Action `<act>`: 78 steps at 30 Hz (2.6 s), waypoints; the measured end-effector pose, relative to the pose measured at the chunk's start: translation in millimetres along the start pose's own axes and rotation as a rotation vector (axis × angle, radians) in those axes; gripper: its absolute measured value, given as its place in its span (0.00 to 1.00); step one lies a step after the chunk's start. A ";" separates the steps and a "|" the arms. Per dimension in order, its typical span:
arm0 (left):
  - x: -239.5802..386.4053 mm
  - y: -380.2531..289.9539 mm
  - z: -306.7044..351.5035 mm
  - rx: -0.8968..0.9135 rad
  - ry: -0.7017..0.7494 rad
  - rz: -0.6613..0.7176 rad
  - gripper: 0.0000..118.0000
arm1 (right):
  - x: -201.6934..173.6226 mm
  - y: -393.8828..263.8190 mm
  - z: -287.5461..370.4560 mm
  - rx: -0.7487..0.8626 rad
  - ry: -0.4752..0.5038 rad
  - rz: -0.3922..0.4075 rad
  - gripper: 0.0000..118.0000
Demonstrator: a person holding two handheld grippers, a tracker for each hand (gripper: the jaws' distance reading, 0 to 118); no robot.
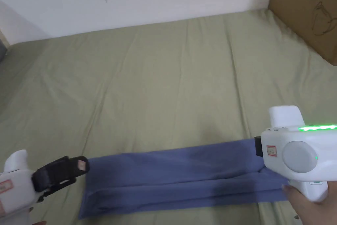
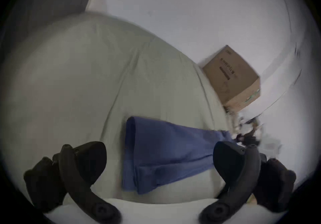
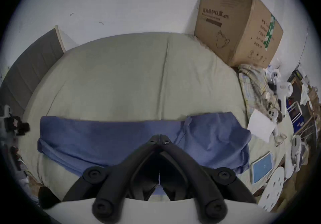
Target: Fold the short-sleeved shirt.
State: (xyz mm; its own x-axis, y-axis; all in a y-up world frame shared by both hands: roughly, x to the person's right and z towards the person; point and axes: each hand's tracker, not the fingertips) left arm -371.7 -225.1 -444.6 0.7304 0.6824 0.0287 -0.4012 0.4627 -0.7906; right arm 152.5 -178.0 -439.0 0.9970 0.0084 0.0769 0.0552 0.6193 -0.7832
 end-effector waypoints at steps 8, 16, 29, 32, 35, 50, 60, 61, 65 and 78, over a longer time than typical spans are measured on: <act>-58.3 -19.2 -67.6 -0.329 -0.422 0.417 1.00 | 13.6 -8.2 -16.8 -0.052 -0.005 0.005 0.00; -35.8 -10.1 -100.5 -0.172 -0.396 0.207 0.97 | 14.7 -10.4 -23.5 -0.089 0.044 -0.014 0.00; -2.5 -8.5 -47.1 0.011 -0.064 -0.011 0.03 | 14.5 -7.6 -16.4 -0.092 0.081 -0.002 0.00; 1.5 0.8 -2.3 0.032 0.174 -0.039 0.03 | 14.7 -7.4 -13.6 -0.082 0.086 -0.002 0.00; 15.0 5.7 16.3 0.022 0.516 -0.279 0.03 | 14.3 -8.8 -10.2 -0.078 0.107 -0.001 0.00; 166.0 -27.5 -122.6 -0.222 0.119 -0.226 0.04 | 7.5 -14.0 7.2 -0.026 0.170 0.026 0.00; 175.2 -29.6 -134.4 -0.262 0.066 -0.217 1.00 | 26.5 -17.5 4.7 -0.032 0.167 -0.015 0.00; 173.1 -24.3 -118.8 -0.228 0.084 -0.238 0.95 | 27.1 -17.3 3.1 -0.035 0.169 -0.020 0.00; 170.0 -20.1 -82.7 -0.159 0.185 -0.352 0.00 | 26.8 -16.3 1.2 -0.035 0.178 -0.027 0.00; 183.3 -89.9 -203.1 -0.488 0.113 -0.401 0.00 | 34.5 -9.8 4.2 -0.029 0.156 0.002 0.00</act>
State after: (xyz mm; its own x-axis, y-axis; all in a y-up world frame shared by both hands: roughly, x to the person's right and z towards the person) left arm -89.5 -256.6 -492.5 0.8361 0.4337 0.3359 0.1930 0.3406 -0.9202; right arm 186.1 -180.5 -426.1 0.9933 -0.1134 -0.0198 0.0521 0.5962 -0.8011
